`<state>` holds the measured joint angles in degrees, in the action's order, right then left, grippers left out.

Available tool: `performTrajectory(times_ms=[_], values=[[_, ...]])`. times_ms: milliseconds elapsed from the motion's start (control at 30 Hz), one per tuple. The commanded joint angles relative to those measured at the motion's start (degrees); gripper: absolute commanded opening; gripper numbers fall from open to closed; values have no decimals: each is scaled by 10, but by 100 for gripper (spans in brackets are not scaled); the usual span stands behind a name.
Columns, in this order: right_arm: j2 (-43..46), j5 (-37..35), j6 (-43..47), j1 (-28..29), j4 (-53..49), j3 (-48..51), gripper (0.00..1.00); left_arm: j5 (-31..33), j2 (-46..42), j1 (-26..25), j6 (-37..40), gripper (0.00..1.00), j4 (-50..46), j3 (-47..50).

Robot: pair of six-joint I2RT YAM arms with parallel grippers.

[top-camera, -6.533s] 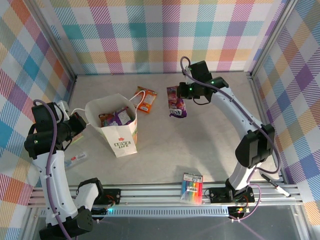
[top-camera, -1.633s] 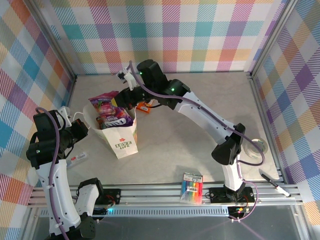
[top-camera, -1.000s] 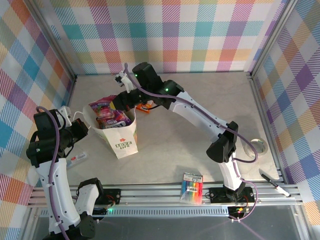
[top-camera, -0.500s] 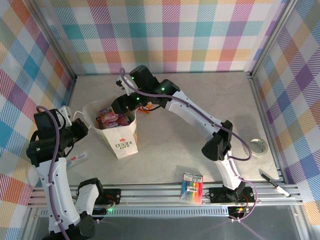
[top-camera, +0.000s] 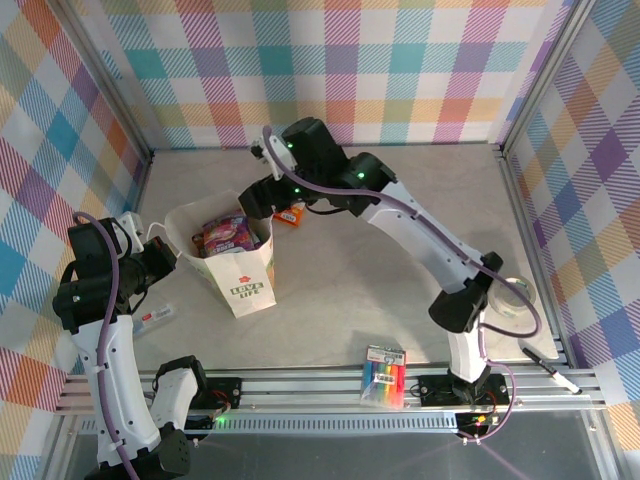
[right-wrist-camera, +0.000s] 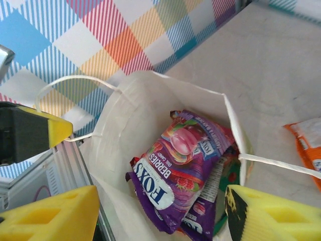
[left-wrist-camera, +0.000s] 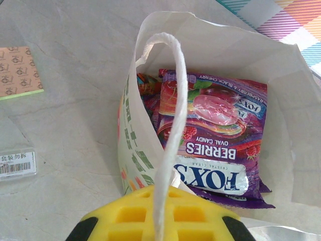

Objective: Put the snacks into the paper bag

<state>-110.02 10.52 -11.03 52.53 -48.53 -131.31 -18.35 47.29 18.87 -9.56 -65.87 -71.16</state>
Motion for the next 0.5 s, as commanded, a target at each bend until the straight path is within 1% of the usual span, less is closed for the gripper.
performTrajectory(times_ms=[0, 67, 167, 367, 467], values=[[45, -58, 24, 2, 24, 30, 67, 3, -1, 6, -1, 5, -10, -13], [67, -92, 27, 1, 31, 53, 67, 4, -1, 6, 0, 5, -11, -14], [92, -120, 18, -5, 37, 84, 68, 4, 2, 6, 1, 5, -13, -14], [91, -136, -29, -28, -2, 94, 68, 9, 11, 7, 5, 6, -18, -25], [79, -129, -49, -44, -12, 91, 68, 12, 17, 6, 9, 6, -23, -34]])
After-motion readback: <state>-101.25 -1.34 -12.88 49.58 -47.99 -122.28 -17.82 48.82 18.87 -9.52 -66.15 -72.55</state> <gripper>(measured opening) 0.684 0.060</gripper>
